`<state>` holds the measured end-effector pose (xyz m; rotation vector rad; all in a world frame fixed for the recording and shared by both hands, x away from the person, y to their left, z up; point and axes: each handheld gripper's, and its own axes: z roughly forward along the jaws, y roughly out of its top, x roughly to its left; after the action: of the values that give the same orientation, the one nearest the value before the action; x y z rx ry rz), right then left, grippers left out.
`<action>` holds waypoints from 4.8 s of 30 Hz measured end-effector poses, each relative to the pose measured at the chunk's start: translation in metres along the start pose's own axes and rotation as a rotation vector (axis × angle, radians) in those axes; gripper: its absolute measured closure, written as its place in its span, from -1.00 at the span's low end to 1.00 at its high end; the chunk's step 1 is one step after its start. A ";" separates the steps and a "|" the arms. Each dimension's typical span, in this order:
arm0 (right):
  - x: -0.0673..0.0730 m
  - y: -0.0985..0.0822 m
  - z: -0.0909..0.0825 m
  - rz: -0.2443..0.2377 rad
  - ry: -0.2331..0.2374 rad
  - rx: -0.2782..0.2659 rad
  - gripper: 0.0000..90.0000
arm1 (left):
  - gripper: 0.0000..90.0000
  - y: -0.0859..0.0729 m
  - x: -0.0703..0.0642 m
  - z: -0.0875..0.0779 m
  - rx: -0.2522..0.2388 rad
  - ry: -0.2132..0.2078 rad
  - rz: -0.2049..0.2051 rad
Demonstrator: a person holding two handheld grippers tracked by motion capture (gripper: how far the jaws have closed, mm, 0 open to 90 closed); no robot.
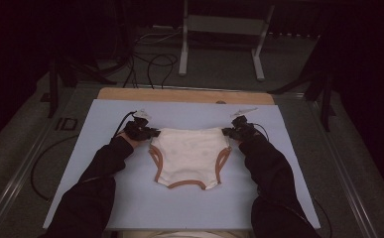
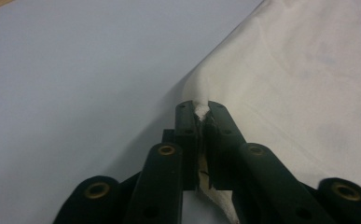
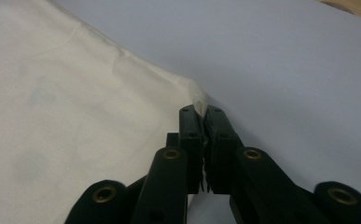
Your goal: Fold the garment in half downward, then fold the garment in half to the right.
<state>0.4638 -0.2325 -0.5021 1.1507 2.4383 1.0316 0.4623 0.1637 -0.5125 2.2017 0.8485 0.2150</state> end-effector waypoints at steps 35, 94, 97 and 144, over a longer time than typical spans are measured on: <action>0.012 0.014 -0.026 0.026 0.115 -0.075 -0.72 | -0.99 0.007 -0.018 -0.042 -0.082 -0.032 -0.024; 0.105 0.075 0.031 -0.186 0.273 -0.021 -0.77 | -0.99 -0.037 -0.101 -0.079 -0.116 -0.163 0.197; 0.113 0.079 0.039 -0.195 0.286 -0.007 -0.77 | -0.99 -0.042 -0.110 -0.076 -0.103 -0.185 0.230; 0.146 0.100 0.082 -0.227 0.342 0.046 -0.71 | 0.89 -0.052 -0.127 -0.021 0.010 -0.140 0.455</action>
<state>0.4654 -0.0383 -0.4819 0.7326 2.7865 1.1862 0.3308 0.1215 -0.5206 2.3622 0.2648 0.2709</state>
